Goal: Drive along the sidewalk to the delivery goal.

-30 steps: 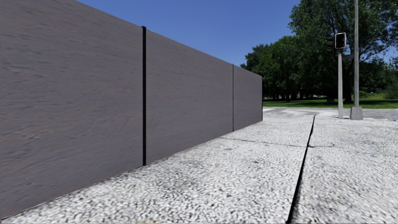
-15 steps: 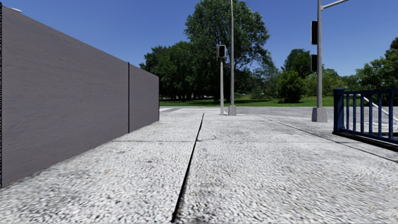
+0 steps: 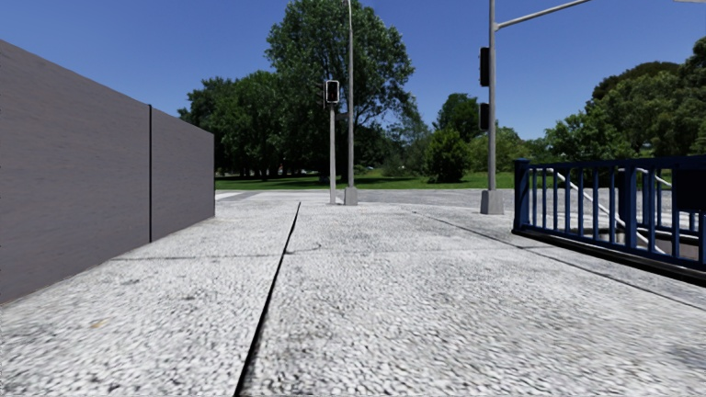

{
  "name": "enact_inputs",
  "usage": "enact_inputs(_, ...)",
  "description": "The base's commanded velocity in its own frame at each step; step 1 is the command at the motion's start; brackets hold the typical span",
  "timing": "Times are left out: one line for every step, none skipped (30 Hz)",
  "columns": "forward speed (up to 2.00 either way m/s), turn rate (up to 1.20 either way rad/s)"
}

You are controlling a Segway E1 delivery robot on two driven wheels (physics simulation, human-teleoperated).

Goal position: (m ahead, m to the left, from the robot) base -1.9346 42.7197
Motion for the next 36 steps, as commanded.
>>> enact_inputs(1.7, 0.0)
enact_inputs(1.7, 0.0)
enact_inputs(1.7, 0.0)
enact_inputs(1.7, 0.0)
enact_inputs(1.7, 0.0)
enact_inputs(1.7, 0.0)
enact_inputs(1.7, 0.0)
enact_inputs(1.7, 0.0)
enact_inputs(1.7, 0.0)
enact_inputs(1.7, 0.0)
enact_inputs(1.7, 0.0)
enact_inputs(1.7, 0.0)
enact_inputs(1.7, 0.0)
enact_inputs(1.7, 0.0)
enact_inputs(1.7, 0.0)
enact_inputs(1.7, 0.0)
enact_inputs(1.7, 0.0)
enact_inputs(1.7, 0.0)
enact_inputs(1.7, 0.0)
enact_inputs(1.7, 0.0)
enact_inputs(1.7, 0.0)
enact_inputs(1.7, 0.0)
enact_inputs(1.7, 0.0)
enact_inputs(1.7, 0.0)
enact_inputs(1.7, 0.0)
enact_inputs(1.7, 0.0)
enact_inputs(1.7, 0.0)
enact_inputs(1.7, 0.0)
enact_inputs(1.7, 0.0)
enact_inputs(1.7, 0.0)
enact_inputs(1.7, 0.0)
enact_inputs(1.7, 0.0)
enact_inputs(1.7, 0.0)
enact_inputs(1.7, 0.0)
enact_inputs(1.7, 0.0)
enact_inputs(1.7, 0.0)
